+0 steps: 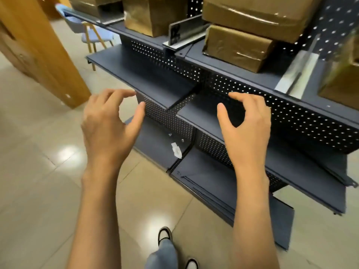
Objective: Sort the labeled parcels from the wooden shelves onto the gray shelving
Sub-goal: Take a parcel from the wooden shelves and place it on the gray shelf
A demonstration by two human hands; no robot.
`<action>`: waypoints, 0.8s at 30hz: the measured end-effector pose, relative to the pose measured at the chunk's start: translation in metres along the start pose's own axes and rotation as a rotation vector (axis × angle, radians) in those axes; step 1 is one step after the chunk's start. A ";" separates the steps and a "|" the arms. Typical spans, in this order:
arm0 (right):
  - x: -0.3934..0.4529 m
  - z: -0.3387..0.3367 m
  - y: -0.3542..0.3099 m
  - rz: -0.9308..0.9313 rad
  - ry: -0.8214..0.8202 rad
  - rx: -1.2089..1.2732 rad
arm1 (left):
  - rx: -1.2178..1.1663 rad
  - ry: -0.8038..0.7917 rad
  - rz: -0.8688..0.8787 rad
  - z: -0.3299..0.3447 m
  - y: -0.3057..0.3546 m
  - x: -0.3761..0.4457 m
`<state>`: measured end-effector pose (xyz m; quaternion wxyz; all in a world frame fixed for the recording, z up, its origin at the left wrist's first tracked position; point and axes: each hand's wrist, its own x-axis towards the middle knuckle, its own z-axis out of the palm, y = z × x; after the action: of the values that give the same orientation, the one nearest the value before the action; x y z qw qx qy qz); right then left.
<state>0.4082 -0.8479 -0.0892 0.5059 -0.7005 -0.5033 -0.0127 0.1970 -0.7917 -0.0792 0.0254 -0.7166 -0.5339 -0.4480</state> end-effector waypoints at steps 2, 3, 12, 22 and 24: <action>-0.007 0.029 -0.025 -0.049 -0.065 0.039 | 0.055 0.048 -0.064 -0.025 -0.031 0.000; -0.011 0.044 -0.038 -0.079 -0.105 0.051 | 0.076 0.071 -0.099 -0.036 -0.046 0.000; -0.015 0.198 -0.173 -0.292 -0.235 0.133 | 0.073 0.187 -0.248 -0.113 -0.206 0.033; -0.047 0.377 -0.330 -0.500 -0.427 0.211 | 0.300 0.335 -0.382 -0.222 -0.386 0.065; -0.048 0.411 -0.350 -0.523 -0.447 0.214 | 0.333 0.343 -0.408 -0.228 -0.416 0.069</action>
<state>-0.0689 -0.5914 -0.0715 0.4333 -0.4766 -0.7622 0.0647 -0.2695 -0.6797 -0.0808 0.1415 -0.4948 -0.7206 -0.4646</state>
